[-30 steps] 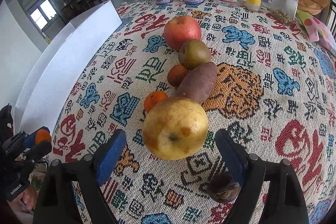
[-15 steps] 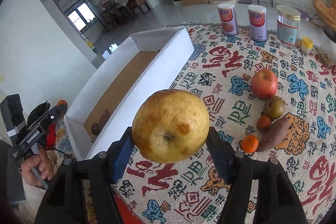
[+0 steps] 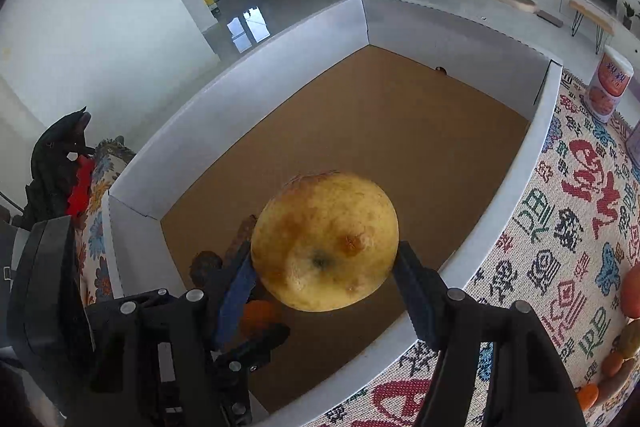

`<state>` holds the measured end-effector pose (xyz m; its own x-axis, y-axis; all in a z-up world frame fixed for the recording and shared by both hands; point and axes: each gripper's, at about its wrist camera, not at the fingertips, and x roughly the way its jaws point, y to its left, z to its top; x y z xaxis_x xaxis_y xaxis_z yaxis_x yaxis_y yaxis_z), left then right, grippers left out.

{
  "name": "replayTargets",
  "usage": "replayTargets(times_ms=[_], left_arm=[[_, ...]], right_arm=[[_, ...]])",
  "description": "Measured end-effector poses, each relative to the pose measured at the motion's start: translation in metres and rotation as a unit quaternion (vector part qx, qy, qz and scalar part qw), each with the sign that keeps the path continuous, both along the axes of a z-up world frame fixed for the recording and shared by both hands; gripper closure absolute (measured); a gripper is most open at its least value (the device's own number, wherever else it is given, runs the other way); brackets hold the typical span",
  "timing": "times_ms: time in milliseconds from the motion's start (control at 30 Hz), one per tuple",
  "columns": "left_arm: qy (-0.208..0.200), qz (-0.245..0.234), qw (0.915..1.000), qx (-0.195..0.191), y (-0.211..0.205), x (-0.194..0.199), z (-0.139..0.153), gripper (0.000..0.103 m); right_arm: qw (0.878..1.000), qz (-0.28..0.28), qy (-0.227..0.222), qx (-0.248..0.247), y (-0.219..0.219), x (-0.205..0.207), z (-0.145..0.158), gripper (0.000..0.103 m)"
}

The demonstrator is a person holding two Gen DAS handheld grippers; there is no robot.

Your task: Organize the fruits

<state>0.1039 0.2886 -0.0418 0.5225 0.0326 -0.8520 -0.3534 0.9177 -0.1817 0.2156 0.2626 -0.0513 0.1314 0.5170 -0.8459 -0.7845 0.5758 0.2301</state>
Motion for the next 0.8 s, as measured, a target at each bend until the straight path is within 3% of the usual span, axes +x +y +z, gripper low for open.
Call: replayTargets(times_ms=[33,133,200,267,400,500,633,800], left_arm=[[-0.008,0.004,0.9999,0.010,-0.001,-0.003,0.005,0.030],[-0.039,0.009,0.9983,0.042,-0.006,-0.013,0.030,0.027],[-0.069,0.010,0.9958,0.059,-0.015,-0.019,0.051,0.026],[-0.101,0.006,0.9919,0.077,-0.029,-0.023,0.074,0.016],[-0.157,-0.032,0.9834,0.086,-0.073,-0.021,0.102,0.008],[-0.168,-0.067,0.9819,0.056,-0.114,-0.014,0.094,0.007],[-0.144,-0.079,0.9859,0.035,-0.170,0.000,0.046,0.007],[-0.138,-0.074,0.9853,0.067,-0.234,-0.004,-0.010,0.007]], right_arm=[[1.000,0.000,0.003,-0.007,0.002,0.000,-0.005,0.034],[1.000,-0.005,0.010,0.009,-0.001,0.004,-0.003,0.033],[0.999,-0.015,0.002,0.044,-0.017,0.002,0.021,0.033],[0.996,-0.027,-0.016,0.081,-0.040,0.001,0.052,0.030],[0.986,-0.058,-0.099,0.121,-0.105,-0.005,0.110,0.001],[0.974,-0.098,-0.170,0.113,-0.169,-0.011,0.121,0.000],[0.959,-0.172,-0.221,0.053,-0.261,-0.020,0.083,0.000],[0.937,-0.277,-0.213,-0.004,-0.381,-0.050,0.005,0.000]])
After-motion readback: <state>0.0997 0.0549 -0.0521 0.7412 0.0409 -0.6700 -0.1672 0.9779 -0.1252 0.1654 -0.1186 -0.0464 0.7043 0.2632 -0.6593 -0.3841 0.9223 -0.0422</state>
